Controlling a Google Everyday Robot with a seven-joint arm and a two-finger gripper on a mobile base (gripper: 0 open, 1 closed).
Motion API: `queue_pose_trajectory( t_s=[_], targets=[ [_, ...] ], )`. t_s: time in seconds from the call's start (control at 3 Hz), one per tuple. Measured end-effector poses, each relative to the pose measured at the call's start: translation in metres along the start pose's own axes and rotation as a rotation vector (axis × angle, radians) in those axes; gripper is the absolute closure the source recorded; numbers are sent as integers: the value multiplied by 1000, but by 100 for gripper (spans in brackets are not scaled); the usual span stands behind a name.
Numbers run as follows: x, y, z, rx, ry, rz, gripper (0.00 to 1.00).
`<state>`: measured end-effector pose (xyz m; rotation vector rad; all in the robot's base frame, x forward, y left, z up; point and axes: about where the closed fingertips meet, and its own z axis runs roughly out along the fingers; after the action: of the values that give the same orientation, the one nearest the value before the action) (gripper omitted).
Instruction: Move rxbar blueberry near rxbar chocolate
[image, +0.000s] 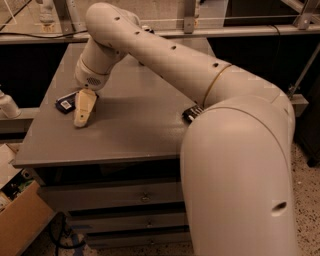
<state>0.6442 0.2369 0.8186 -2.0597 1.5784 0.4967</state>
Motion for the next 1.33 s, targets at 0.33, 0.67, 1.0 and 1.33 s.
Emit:
queue_pose_trajectory(
  t_s=[0.33,0.67,1.0,1.33],
  targets=[
    [2,-4,-6,-27,18,21,16],
    [11,-5,-23,-49,40,44,39],
    [20,2,-25,-75,52,64,62],
    [27,11,-20,-102,58,78,87]
  ],
)
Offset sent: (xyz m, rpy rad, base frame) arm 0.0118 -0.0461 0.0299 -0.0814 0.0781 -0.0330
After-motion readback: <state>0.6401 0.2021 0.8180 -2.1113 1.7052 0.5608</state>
